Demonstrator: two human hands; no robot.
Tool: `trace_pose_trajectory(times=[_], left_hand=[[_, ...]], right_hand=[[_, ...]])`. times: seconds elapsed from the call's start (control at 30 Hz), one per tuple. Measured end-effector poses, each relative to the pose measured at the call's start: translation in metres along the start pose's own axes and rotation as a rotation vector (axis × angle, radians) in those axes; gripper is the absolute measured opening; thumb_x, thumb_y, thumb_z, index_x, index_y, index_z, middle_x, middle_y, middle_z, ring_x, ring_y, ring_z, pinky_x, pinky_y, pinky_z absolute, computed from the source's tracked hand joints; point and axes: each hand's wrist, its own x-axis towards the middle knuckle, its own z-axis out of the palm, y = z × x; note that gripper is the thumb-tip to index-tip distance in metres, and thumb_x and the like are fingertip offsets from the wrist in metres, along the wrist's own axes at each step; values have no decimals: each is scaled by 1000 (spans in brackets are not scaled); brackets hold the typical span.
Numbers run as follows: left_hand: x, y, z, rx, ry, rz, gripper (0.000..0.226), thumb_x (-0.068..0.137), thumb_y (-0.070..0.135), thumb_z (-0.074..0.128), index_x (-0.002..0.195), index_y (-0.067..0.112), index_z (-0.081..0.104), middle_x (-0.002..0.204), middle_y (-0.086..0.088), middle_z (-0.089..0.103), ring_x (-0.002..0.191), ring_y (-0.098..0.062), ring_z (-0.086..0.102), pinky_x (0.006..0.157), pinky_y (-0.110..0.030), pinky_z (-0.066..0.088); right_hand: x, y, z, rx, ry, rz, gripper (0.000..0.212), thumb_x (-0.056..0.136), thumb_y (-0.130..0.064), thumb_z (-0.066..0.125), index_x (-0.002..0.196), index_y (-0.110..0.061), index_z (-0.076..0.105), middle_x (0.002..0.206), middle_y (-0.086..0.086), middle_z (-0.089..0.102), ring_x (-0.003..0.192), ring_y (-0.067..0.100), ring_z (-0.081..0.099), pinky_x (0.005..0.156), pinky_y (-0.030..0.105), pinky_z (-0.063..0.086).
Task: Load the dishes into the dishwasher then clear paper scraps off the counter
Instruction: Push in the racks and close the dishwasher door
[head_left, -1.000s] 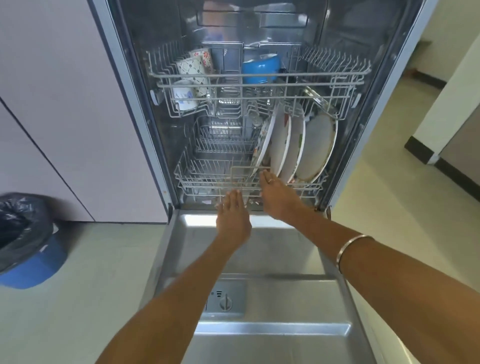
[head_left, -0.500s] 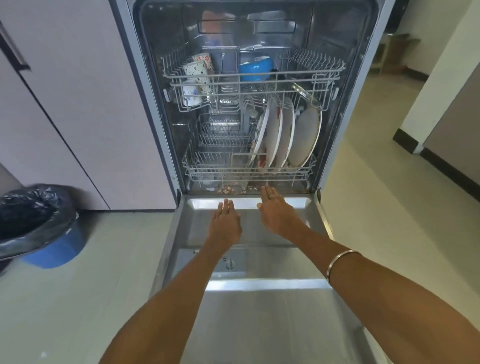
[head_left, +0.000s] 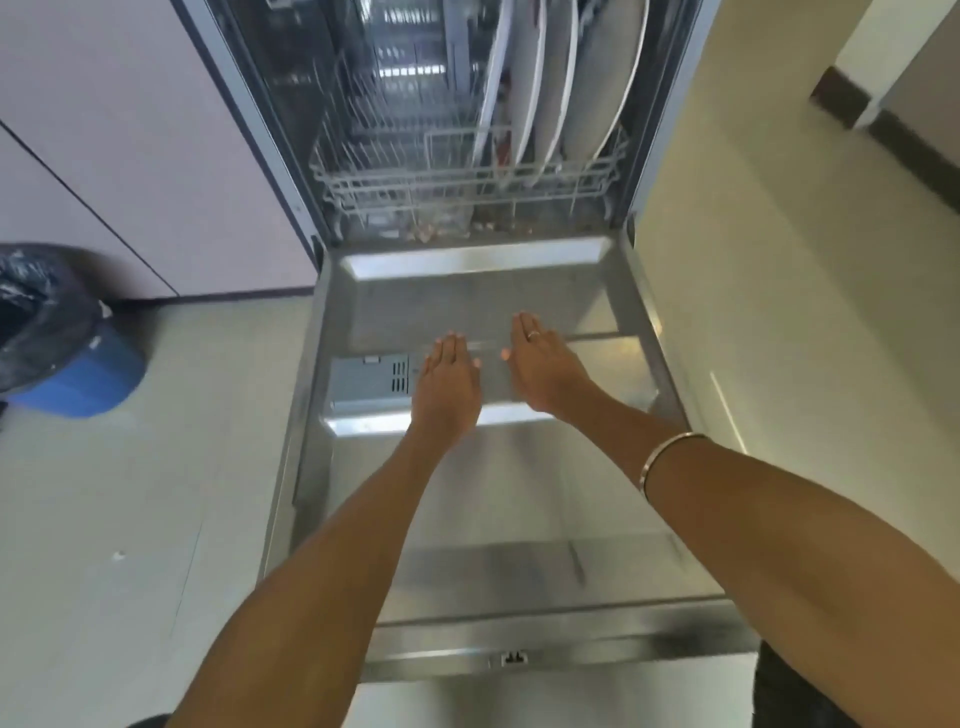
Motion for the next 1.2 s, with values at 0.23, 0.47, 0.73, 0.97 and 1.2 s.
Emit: trace_pose_trajectory(times=[0.23, 0.47, 0.73, 0.97, 1.2], left_hand=[[-57, 10, 7, -3, -115, -32, 52, 106, 18, 31, 153, -3, 22, 161, -19, 20, 151, -30, 13, 123, -42, 14], [-127, 33, -9, 7, -335, -115, 56, 106, 20, 27, 156, 3, 7, 165, -11, 5, 153, -23, 3, 124, -37, 6], [-209, 55, -20, 31, -501, -129, 54, 106, 19, 26, 155, 0, 14, 163, -15, 13, 152, -29, 11, 124, -42, 10], [-267, 84, -37, -1, -718, -237, 54, 106, 22, 22, 156, 5, 12, 164, -12, 12, 152, -27, 10, 123, -42, 10], [-317, 93, -50, -61, -765, -341, 53, 108, 26, 20, 156, 5, 17, 163, -11, 16, 151, -27, 15, 123, -42, 17]], right_hand=[[-62, 4, 4, 30, -154, 61, 61, 106, -30, 30, 152, 5, 11, 160, 22, 16, 149, 33, 16, 121, 43, 16], [-135, -20, -5, 173, -317, 166, 63, 106, -31, 27, 155, 0, 4, 163, 16, 5, 151, 30, 7, 123, 42, 10], [-226, -37, -15, 150, -518, 240, 66, 106, -34, 31, 154, 1, 4, 163, 19, 5, 151, 33, 8, 123, 43, 13], [-292, -61, -26, 137, -618, 270, 61, 105, -28, 32, 154, 1, 11, 162, 21, 6, 150, 34, 9, 121, 44, 14], [-331, -91, -48, 328, -658, 485, 60, 105, -39, 27, 150, 1, 25, 153, 21, 34, 140, 34, 38, 112, 44, 38]])
